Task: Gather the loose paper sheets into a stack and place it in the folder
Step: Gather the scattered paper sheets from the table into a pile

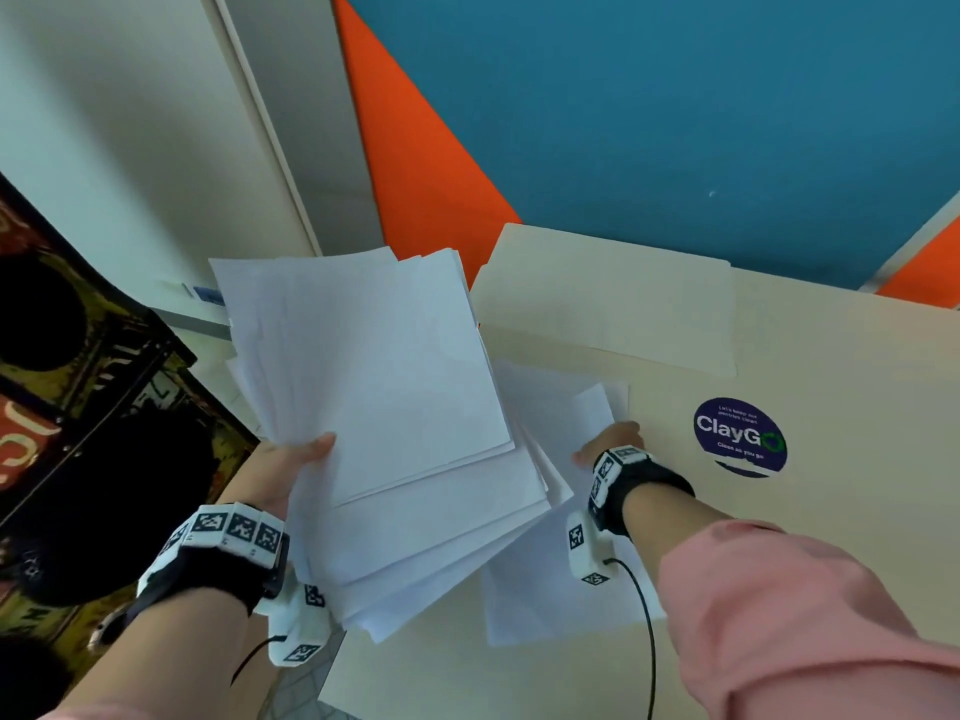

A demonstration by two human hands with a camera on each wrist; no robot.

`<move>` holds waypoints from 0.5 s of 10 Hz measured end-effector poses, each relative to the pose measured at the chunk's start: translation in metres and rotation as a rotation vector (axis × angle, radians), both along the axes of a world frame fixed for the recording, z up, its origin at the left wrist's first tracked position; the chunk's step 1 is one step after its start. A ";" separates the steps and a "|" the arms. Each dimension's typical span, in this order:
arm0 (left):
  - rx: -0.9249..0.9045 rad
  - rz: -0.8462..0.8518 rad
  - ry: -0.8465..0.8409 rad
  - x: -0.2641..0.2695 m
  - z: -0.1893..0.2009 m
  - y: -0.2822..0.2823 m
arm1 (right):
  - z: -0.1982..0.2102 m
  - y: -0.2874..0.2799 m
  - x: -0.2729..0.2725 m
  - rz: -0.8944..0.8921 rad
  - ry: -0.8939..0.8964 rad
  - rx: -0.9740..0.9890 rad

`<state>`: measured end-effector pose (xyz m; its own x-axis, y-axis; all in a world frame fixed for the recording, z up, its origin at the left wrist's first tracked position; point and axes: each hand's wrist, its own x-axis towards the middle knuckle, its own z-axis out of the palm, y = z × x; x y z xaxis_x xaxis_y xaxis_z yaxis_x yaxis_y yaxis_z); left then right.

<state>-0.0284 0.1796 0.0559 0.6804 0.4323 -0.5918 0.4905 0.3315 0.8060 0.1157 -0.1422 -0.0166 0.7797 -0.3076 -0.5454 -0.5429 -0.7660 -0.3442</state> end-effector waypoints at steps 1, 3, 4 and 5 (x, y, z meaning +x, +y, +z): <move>-0.005 -0.014 -0.002 0.001 -0.005 0.003 | -0.007 0.002 -0.005 0.017 0.014 -0.062; -0.027 -0.035 -0.011 -0.003 0.004 0.002 | -0.008 0.009 -0.012 -0.089 -0.052 -0.058; -0.013 -0.046 -0.002 -0.004 0.007 -0.001 | -0.006 -0.005 -0.018 -0.099 -0.075 0.103; -0.011 -0.048 -0.008 0.002 -0.003 0.005 | -0.003 -0.014 -0.017 -0.041 -0.035 0.083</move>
